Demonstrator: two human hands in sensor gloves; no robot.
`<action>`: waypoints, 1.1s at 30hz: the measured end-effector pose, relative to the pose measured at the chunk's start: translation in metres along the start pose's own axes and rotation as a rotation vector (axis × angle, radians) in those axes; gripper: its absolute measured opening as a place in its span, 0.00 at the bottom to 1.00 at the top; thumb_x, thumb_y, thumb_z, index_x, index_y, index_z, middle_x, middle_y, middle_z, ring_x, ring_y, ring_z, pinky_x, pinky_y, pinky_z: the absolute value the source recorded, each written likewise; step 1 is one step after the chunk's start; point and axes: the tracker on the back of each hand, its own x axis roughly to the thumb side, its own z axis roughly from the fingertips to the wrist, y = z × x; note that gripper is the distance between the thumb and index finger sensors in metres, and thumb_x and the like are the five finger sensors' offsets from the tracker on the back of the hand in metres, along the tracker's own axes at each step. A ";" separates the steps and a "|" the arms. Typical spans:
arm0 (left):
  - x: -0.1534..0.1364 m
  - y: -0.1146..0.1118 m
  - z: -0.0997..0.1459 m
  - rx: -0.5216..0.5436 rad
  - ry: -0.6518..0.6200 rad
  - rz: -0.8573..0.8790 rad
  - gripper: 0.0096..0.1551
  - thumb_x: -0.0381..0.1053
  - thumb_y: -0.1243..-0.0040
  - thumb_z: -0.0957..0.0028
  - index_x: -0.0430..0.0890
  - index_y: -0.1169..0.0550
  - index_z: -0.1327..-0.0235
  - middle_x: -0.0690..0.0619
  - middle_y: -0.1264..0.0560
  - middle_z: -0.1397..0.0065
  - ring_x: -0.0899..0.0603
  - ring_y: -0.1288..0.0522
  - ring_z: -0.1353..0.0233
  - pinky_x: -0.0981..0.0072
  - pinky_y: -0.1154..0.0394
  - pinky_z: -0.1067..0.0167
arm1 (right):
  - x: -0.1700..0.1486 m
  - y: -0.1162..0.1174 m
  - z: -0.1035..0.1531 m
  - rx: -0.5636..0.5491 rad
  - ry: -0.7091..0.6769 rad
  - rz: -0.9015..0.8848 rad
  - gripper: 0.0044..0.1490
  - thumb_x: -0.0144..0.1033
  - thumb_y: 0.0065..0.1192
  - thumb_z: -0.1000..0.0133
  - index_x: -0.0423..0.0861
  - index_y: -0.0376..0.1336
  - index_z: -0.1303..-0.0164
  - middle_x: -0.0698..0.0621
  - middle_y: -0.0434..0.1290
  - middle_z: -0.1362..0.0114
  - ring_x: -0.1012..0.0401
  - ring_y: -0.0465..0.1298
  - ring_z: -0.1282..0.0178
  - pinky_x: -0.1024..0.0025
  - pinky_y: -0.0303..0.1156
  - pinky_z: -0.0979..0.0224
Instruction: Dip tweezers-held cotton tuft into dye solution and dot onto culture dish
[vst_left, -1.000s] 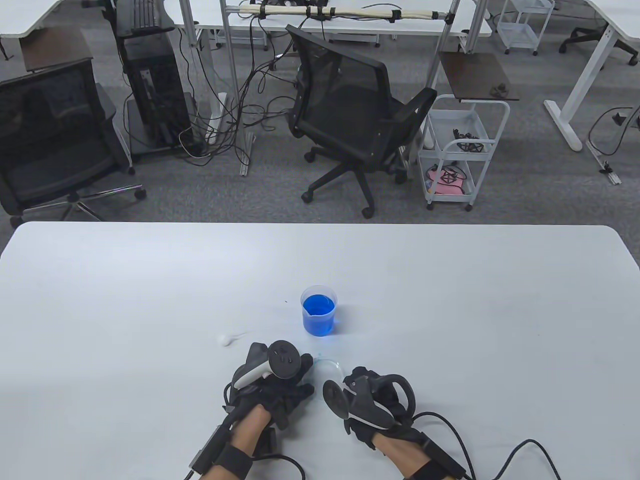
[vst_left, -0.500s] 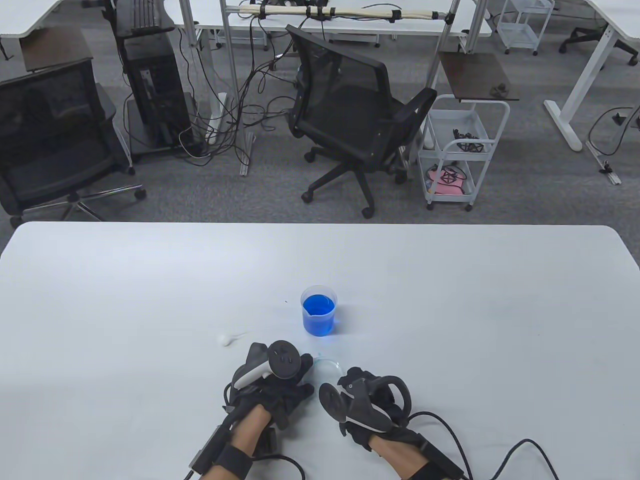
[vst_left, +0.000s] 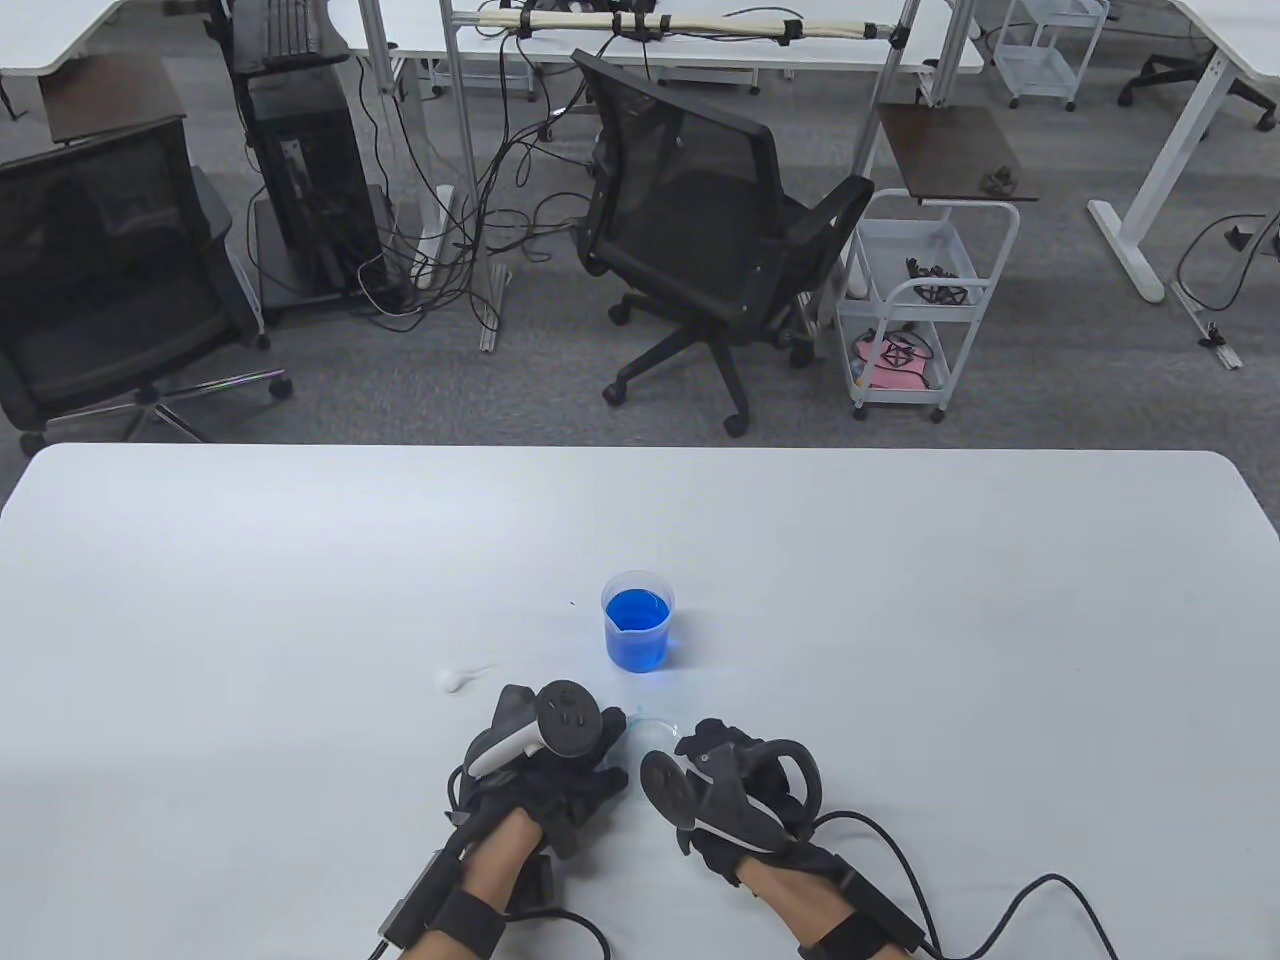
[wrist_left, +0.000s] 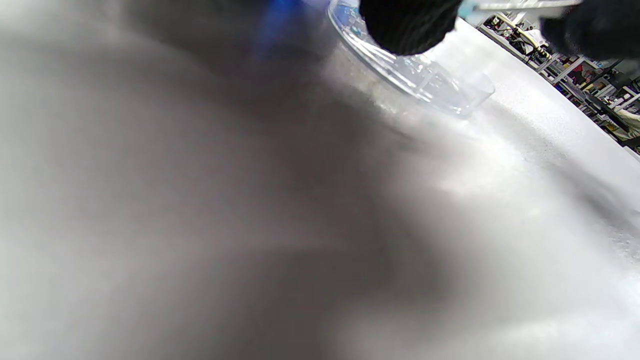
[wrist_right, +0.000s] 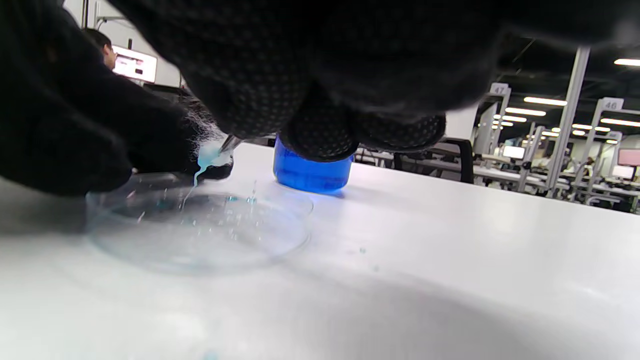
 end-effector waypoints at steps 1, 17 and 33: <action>0.000 0.000 0.000 0.000 0.000 0.000 0.42 0.56 0.50 0.34 0.51 0.55 0.15 0.35 0.64 0.12 0.23 0.67 0.20 0.20 0.67 0.34 | 0.000 0.000 0.000 0.003 0.002 0.002 0.25 0.36 0.76 0.65 0.32 0.84 0.70 0.34 0.84 0.55 0.61 0.81 0.75 0.68 0.81 0.78; 0.000 -0.001 0.000 -0.003 -0.001 0.004 0.42 0.56 0.50 0.34 0.51 0.55 0.15 0.35 0.64 0.12 0.23 0.67 0.20 0.20 0.67 0.34 | 0.004 0.014 -0.008 0.029 0.001 0.036 0.25 0.36 0.76 0.65 0.33 0.84 0.70 0.35 0.84 0.55 0.61 0.81 0.75 0.68 0.81 0.78; 0.001 -0.002 0.000 -0.006 0.001 0.002 0.42 0.56 0.50 0.34 0.51 0.55 0.15 0.35 0.65 0.12 0.23 0.67 0.20 0.20 0.67 0.34 | -0.001 0.028 -0.014 0.061 0.020 0.069 0.25 0.36 0.76 0.65 0.33 0.84 0.70 0.34 0.84 0.55 0.61 0.81 0.75 0.68 0.81 0.78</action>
